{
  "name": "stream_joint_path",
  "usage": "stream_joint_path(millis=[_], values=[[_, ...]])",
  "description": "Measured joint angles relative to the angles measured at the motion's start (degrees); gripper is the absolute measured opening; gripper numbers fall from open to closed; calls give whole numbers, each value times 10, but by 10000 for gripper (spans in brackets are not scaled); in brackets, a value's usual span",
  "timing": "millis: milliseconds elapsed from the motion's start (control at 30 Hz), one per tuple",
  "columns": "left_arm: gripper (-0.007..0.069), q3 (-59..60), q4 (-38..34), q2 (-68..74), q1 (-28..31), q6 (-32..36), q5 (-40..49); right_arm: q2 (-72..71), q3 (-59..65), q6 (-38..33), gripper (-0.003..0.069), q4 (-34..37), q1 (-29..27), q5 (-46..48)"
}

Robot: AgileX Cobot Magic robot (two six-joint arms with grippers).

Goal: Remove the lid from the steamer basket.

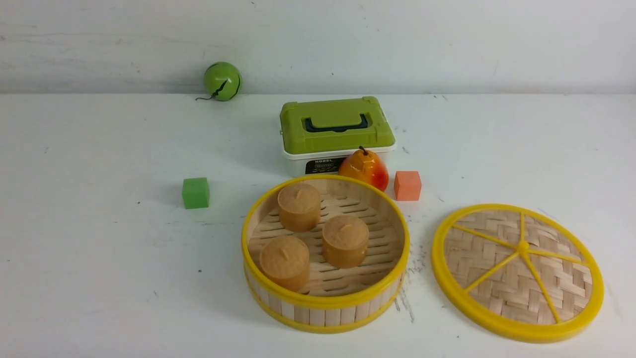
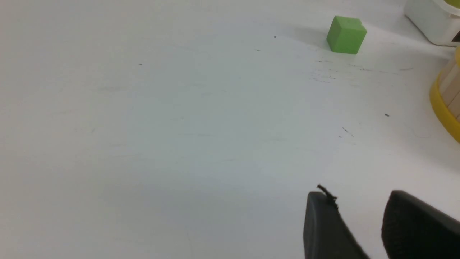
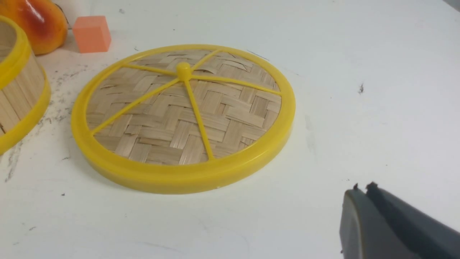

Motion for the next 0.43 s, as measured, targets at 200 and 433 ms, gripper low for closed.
stream_joint_path(millis=[200,433], values=[[239,0,0,0,0,0,0,0,0,1,20,0,0,0],[239,0,0,0,0,0,0,0,0,2,28,0,0,0]])
